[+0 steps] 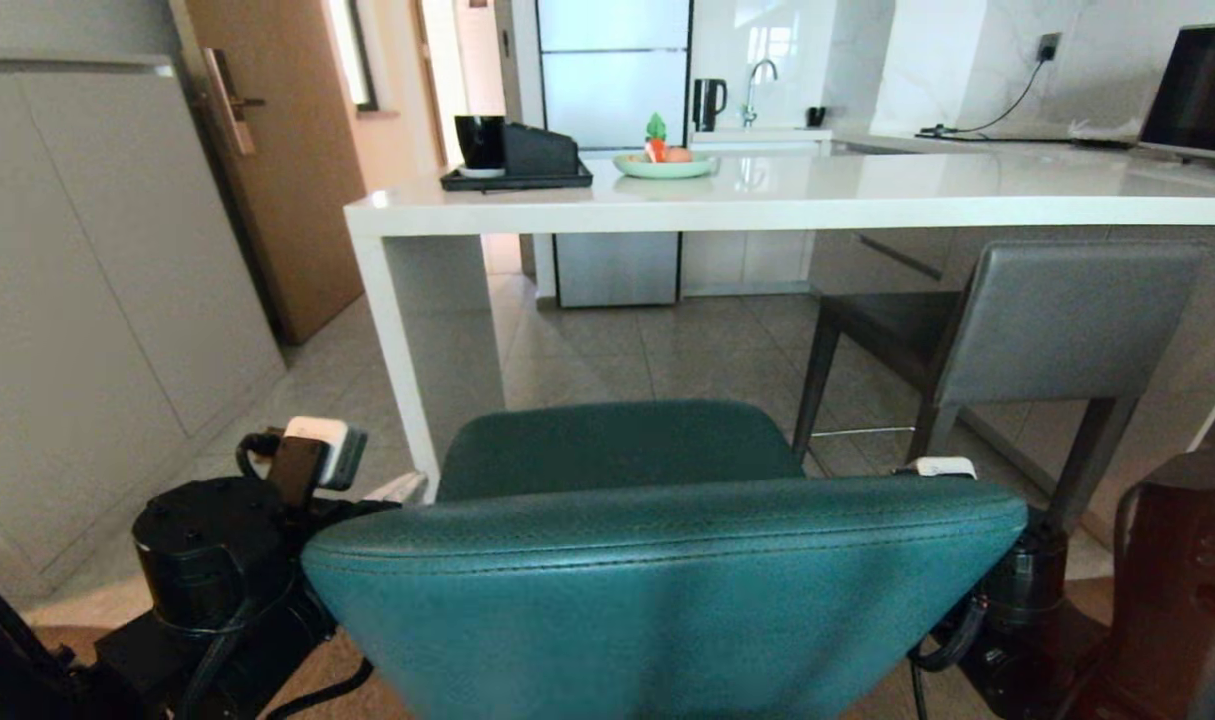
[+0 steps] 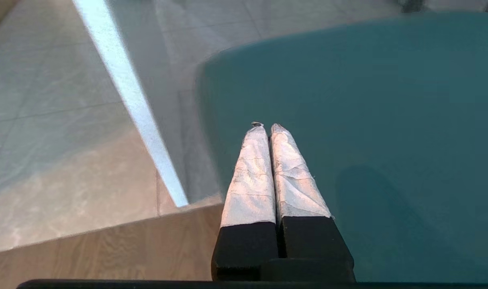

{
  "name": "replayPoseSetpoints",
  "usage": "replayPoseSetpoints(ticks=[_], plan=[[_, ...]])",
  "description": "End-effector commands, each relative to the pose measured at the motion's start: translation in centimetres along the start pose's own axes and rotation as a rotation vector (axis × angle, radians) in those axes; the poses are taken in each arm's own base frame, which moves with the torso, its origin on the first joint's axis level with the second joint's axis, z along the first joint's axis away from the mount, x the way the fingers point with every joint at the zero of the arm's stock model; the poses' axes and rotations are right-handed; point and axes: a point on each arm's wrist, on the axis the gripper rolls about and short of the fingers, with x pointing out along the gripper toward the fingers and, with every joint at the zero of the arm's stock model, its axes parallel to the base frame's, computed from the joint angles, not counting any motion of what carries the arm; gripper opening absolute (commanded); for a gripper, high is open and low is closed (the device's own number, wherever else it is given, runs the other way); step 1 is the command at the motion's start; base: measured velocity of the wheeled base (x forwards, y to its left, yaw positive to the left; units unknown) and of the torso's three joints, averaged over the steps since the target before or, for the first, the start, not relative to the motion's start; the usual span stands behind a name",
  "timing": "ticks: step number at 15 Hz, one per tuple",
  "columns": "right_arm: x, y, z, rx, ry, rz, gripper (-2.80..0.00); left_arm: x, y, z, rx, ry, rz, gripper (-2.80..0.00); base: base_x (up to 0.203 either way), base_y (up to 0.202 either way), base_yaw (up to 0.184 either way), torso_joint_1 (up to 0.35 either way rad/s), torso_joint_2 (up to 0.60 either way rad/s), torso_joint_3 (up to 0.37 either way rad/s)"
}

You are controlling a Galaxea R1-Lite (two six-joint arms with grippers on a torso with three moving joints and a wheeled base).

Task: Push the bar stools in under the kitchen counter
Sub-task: Pull the blue chair out from under the dining table

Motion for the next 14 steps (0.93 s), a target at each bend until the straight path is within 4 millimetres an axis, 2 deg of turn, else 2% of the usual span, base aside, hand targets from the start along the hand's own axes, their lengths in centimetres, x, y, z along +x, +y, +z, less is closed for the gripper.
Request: replayPoseSetpoints(ticks=[1, 3, 5, 10, 14], plan=[[-1.4, 0.1, 0.6, 0.004, -0.025, 0.031, -2.8, 1.4, 0.6, -0.4, -0.001, 0.005, 0.046, -2.8, 0.0, 0.0, 0.0, 0.0, 0.0, 0.0], [-2.4, 0.6, 0.7, -0.004, -0.03, 0.06, -2.8, 1.7, 0.5, -0.8, 0.003, 0.02, 0.045, -2.8, 0.0, 0.0, 0.0, 0.0, 0.0, 0.0], [-2.5, 0.7, 0.9, -0.002, -0.04, 0.066, -2.8, 2.3, 0.3, -0.7, 0.001, 0.01, 0.045, -2.8, 0.0, 0.0, 0.0, 0.0, 0.0, 0.0], [-0.7, -0.8, 1.7, 0.036, -0.071, -0.01, -2.8, 1.8, 0.5, -0.5, 0.001, 0.006, 0.048, -2.8, 0.0, 0.0, 0.0, 0.0, 0.0, 0.0], [0.6, 0.0, 1.8, 0.011, -0.086, -0.001, -2.8, 1.7, 0.6, -0.5, 0.003, 0.009, 0.05, -2.8, 0.0, 0.0, 0.0, 0.0, 0.0, 0.0]])
